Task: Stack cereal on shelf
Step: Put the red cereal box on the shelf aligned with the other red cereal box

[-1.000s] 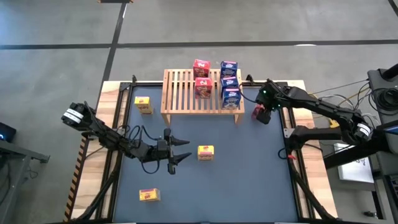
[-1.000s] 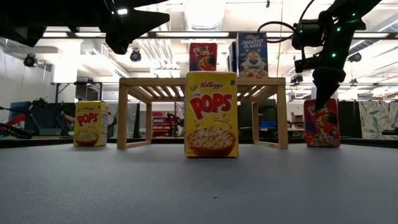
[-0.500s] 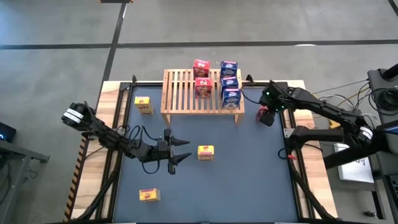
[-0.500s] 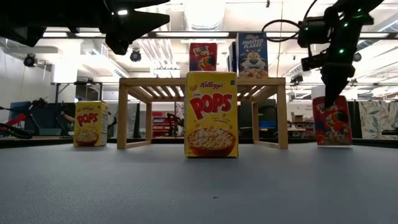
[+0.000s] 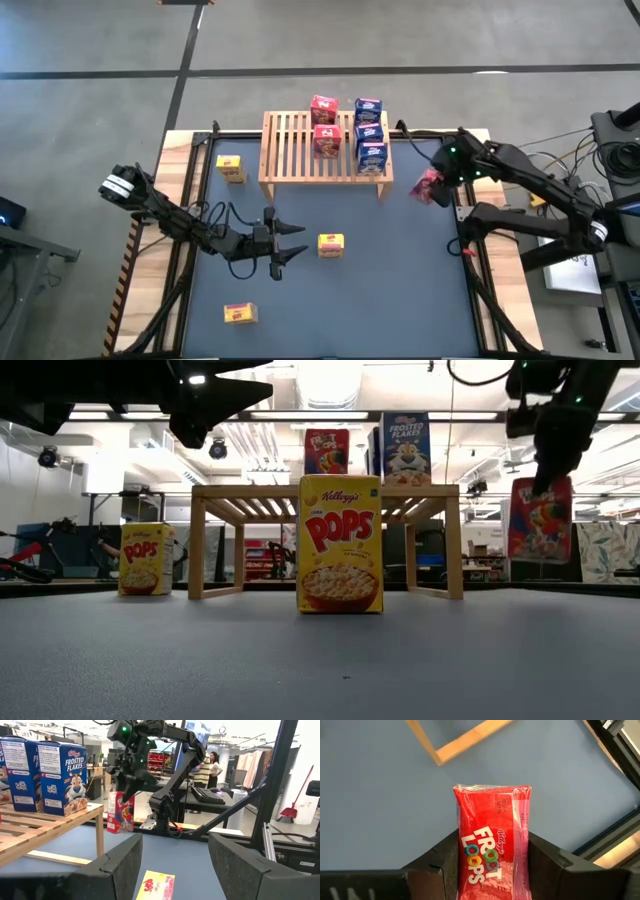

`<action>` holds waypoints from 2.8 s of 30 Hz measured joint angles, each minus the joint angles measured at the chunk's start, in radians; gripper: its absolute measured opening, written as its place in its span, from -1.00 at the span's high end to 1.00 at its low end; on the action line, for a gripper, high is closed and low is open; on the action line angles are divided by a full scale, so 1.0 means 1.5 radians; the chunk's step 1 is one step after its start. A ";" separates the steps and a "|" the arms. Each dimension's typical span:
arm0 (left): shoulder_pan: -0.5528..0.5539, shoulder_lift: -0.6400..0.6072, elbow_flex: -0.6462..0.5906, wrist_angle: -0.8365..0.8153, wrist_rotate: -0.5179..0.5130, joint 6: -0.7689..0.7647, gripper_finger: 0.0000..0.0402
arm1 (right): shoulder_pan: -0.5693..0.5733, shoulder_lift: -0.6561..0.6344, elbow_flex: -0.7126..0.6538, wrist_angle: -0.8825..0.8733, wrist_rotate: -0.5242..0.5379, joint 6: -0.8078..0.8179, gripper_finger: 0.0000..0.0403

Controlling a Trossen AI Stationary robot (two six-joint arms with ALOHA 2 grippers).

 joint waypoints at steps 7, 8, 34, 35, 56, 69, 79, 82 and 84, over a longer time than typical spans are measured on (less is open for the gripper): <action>0.000 0.000 0.000 0.001 0.000 -0.013 -0.05 | 0.000 -0.030 0.017 -0.029 -0.066 0.013 0.17; 0.000 0.000 0.000 0.001 0.000 -0.013 -0.05 | 0.000 -0.034 0.017 -0.028 -0.076 0.015 0.17; 0.009 0.000 0.000 0.001 -0.002 -0.017 -0.05 | 0.000 -0.089 0.019 -0.025 -0.321 0.014 0.17; 0.009 0.000 0.000 0.001 -0.002 -0.022 -0.05 | 0.000 -0.091 0.018 -0.025 -0.333 0.014 0.17; 0.014 0.000 0.000 0.023 -0.001 -0.070 -0.13 | 0.009 -0.112 0.054 -0.021 -0.395 0.027 0.17; 0.021 0.000 0.000 0.023 -0.017 -0.088 -0.19 | 0.012 -0.144 0.055 0.012 -0.411 0.055 0.17; 0.023 0.000 0.000 0.023 -0.018 -0.088 -0.21 | 0.012 -0.147 0.052 0.048 -0.411 0.025 0.17; 0.026 0.000 0.000 0.023 -0.019 -0.088 -0.21 | 0.016 -0.131 0.052 0.081 -0.410 0.020 0.17; 0.028 0.000 0.000 0.023 -0.019 -0.087 -0.21 | 0.027 -0.123 0.052 0.103 -0.410 0.015 0.17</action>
